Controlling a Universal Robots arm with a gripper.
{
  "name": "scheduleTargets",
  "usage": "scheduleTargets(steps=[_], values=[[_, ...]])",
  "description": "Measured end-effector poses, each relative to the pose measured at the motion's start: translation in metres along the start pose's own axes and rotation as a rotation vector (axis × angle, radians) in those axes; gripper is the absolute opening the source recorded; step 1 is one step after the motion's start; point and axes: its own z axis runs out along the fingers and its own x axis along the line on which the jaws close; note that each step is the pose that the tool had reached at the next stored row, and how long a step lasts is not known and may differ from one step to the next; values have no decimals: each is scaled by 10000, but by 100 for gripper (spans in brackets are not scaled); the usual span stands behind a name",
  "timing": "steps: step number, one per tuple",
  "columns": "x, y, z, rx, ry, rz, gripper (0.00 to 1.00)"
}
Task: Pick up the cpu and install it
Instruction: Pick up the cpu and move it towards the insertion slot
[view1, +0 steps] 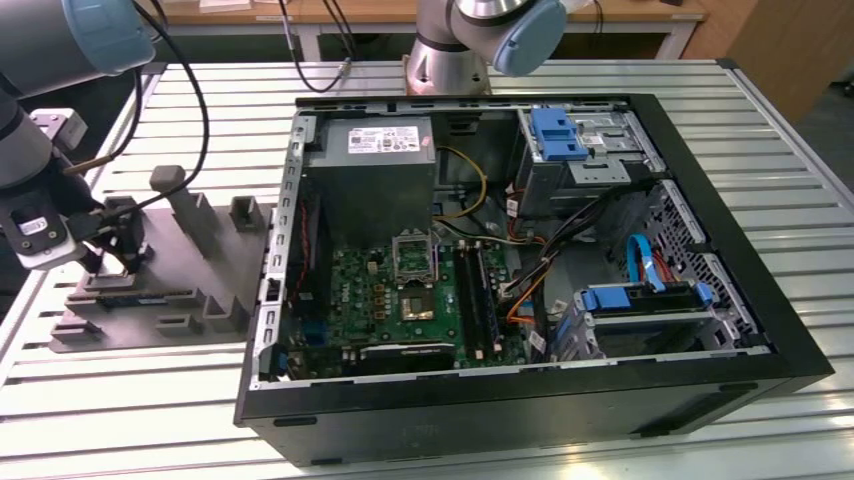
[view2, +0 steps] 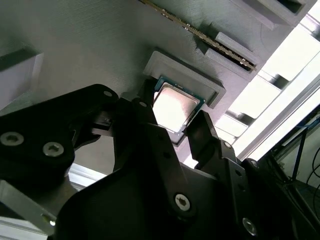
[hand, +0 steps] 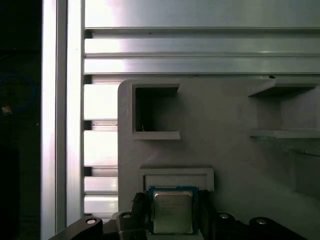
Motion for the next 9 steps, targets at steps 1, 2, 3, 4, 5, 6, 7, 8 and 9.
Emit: scheduleTargets(steps=[1,2,3,4,5,6,7,8,9], values=[[0,0,-3,0,0,0,53],[0,0,-5,0,0,0,53],[0,0,-6,0,0,0,53],[0,0,-10,0,1,0,53],[0,0,-13,0,0,0,53],[0,0,-13,0,0,0,53],[0,0,-13,0,0,0,53],[0,0,-13,0,0,0,53],[0,1,-14,1,1,0,53]])
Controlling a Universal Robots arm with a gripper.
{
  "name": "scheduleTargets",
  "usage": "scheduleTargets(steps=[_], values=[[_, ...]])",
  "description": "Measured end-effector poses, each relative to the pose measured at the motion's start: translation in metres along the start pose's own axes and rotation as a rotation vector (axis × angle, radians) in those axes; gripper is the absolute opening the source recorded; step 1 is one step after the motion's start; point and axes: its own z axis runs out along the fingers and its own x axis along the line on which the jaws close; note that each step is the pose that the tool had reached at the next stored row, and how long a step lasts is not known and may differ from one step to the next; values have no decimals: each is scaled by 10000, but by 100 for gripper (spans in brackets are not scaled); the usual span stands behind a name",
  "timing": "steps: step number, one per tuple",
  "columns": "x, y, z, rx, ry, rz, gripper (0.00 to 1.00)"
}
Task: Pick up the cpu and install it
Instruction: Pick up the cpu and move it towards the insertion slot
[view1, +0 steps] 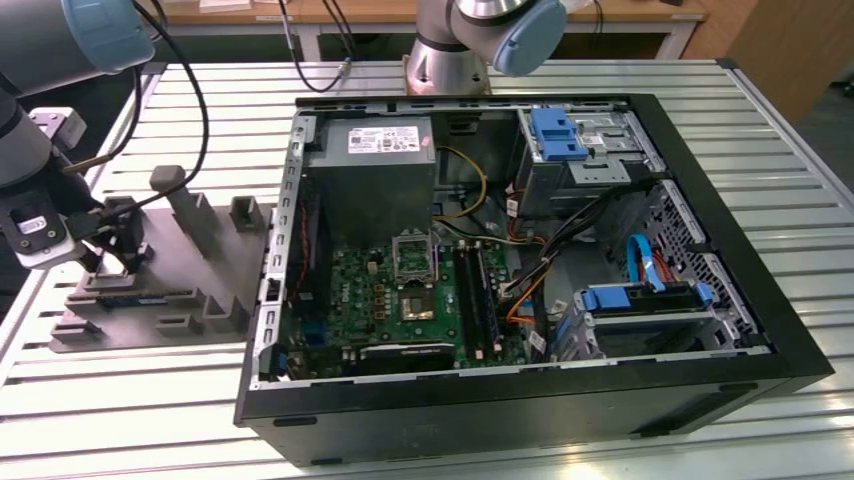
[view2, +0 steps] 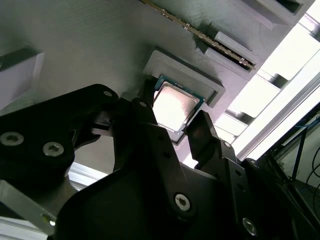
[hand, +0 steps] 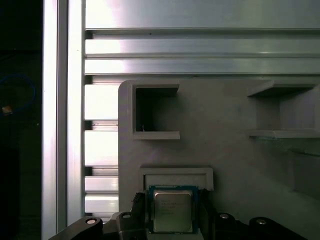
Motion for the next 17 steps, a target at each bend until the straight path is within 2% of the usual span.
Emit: scheduleTargets(steps=[7,8,17], values=[[0,0,-1,0,0,0,52],[0,0,-1,0,0,0,47],[0,0,-8,1,2,0,47]])
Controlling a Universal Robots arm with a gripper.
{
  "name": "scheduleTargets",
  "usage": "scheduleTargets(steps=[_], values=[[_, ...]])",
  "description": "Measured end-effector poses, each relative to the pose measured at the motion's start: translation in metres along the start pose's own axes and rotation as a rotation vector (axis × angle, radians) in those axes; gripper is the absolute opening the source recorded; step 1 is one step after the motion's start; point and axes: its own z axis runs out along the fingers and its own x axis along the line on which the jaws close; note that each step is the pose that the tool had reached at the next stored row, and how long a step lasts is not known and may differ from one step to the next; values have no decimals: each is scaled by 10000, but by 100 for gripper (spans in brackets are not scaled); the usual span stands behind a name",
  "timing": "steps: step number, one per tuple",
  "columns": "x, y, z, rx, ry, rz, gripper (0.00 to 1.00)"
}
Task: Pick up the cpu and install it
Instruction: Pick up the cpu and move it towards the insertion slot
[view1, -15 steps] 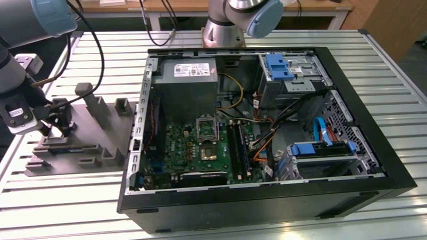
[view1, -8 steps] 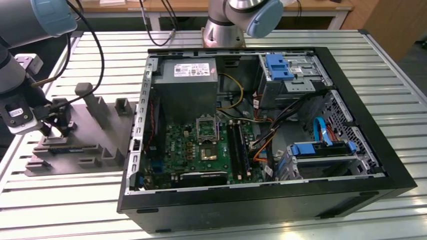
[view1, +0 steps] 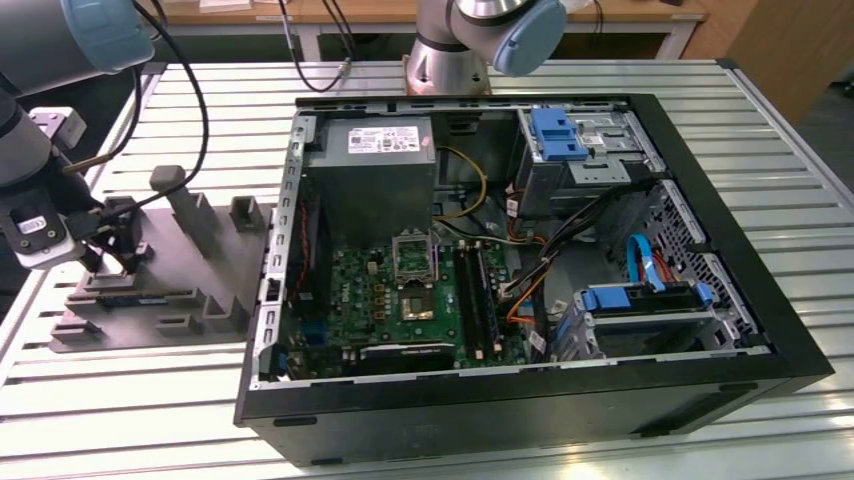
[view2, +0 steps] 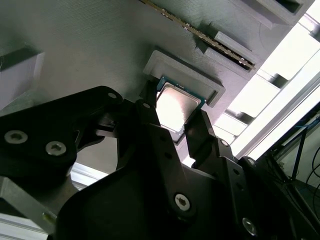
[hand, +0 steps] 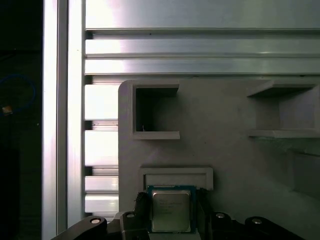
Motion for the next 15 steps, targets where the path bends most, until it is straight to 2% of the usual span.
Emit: scheduleTargets(steps=[7,15], values=[[0,2,-46,-1,-2,0,47],[0,4,-143,-1,-2,0,47]])
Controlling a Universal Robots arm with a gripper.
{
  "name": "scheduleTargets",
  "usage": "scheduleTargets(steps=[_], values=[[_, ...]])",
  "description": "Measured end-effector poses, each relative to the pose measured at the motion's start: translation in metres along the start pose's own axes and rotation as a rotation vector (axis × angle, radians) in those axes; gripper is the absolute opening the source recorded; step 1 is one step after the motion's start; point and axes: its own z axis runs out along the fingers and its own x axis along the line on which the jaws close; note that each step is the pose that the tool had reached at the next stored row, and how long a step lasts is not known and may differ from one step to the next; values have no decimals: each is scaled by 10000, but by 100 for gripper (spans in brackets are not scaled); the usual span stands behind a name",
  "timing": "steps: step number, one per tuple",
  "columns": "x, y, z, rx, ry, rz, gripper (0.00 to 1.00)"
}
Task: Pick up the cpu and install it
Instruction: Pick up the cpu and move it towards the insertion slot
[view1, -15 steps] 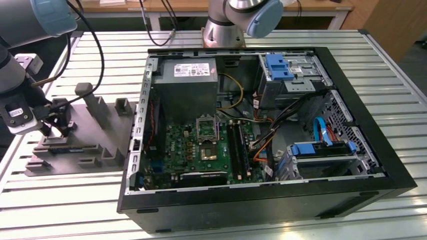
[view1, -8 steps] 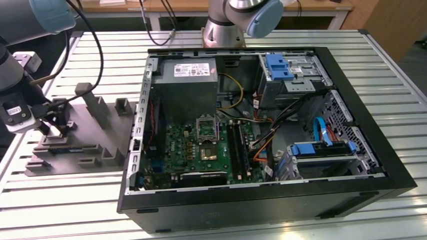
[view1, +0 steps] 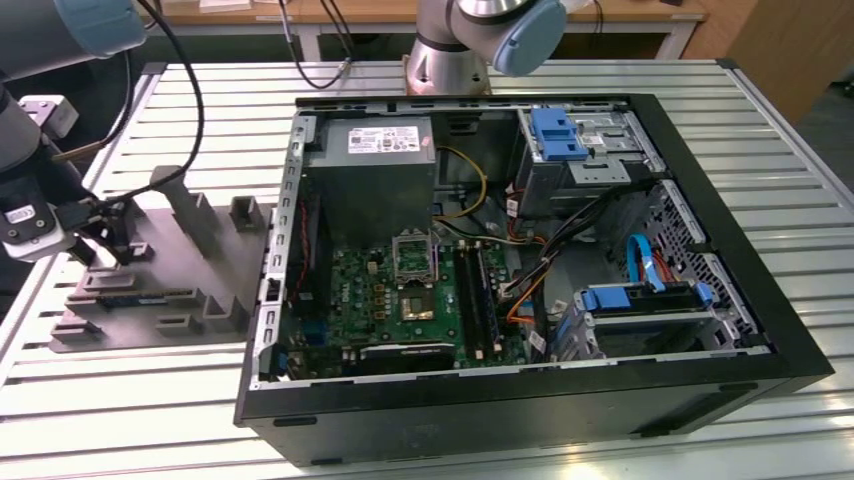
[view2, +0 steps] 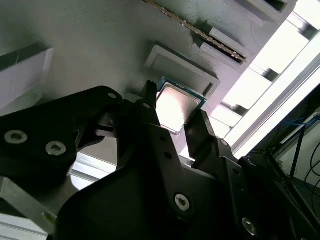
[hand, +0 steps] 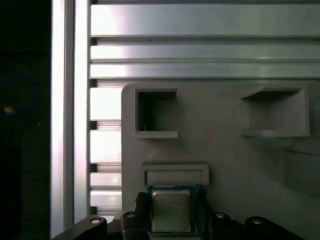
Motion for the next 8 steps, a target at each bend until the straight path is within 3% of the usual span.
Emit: scheduleTargets(steps=[8], values=[[0,1,-50,0,0,-1,47]])
